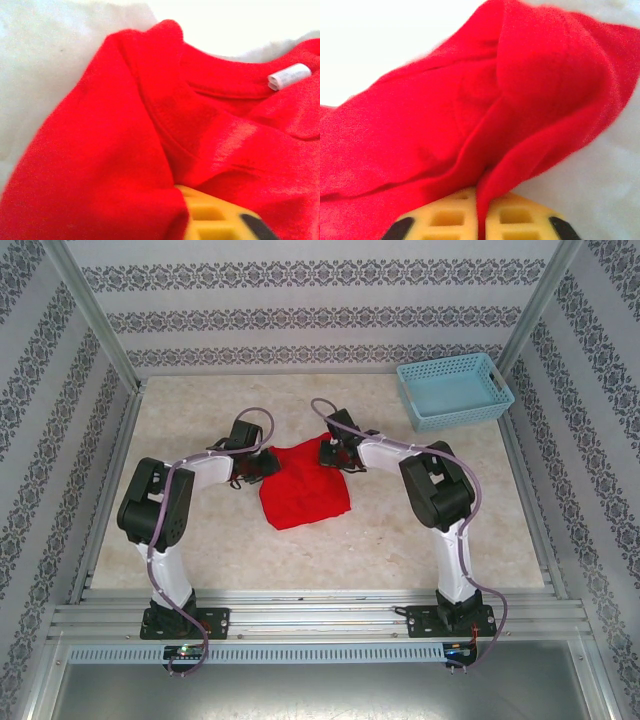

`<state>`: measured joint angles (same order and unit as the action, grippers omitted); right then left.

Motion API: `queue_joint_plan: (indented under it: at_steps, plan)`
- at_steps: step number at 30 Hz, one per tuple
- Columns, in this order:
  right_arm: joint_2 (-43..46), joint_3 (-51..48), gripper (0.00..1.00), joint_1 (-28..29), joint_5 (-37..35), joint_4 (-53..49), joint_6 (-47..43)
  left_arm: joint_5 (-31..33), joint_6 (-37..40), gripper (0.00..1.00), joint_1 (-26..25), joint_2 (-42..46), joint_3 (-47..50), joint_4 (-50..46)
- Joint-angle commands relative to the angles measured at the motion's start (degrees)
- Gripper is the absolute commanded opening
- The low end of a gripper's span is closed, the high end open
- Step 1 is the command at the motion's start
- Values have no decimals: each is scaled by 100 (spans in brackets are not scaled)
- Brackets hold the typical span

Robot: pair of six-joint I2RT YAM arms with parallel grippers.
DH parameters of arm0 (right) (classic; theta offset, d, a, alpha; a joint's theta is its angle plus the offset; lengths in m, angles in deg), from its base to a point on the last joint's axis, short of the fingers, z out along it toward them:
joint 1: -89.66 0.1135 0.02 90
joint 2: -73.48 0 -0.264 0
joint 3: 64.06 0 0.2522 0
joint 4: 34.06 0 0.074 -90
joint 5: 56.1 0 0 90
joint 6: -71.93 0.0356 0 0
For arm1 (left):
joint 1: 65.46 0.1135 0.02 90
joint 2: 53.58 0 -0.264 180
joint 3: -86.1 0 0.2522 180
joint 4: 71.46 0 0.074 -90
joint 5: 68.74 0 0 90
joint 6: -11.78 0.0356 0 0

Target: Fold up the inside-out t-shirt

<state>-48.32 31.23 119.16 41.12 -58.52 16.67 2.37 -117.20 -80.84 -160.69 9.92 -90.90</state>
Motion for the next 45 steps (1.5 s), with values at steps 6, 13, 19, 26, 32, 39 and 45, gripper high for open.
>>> queue_joint_plan:
  at_steps: [6, 13, 19, 26, 32, 39, 45]
  plan:
    - [2116, -1928, 0, 57, 390, 955, -142, -145, 128, 4, -66, 1623, 693, -146]
    - [3224, -2857, 0, 59, 377, 1489, -125, -160, 120, 0, -44, 2083, 928, -263]
    - [3663, -3017, 0, -168, 471, 1642, -196, -353, 26, 0, 165, 2047, 586, -327]
    - [2807, -1319, 0, -658, 397, 1242, -659, -239, 330, 0, 311, 1018, -1521, -949]
    - [1730, 365, 0, -845, 168, 649, -963, -511, 635, 0, 517, -285, -3655, -1538]
    - [2411, -1600, 0, -315, -176, 1073, -1159, -1218, 703, 0, 90, 1012, -855, 473]
    - [3356, -3692, 0, 177, -304, 1601, -648, -1288, 439, 0, -578, 1876, 1437, 1265]
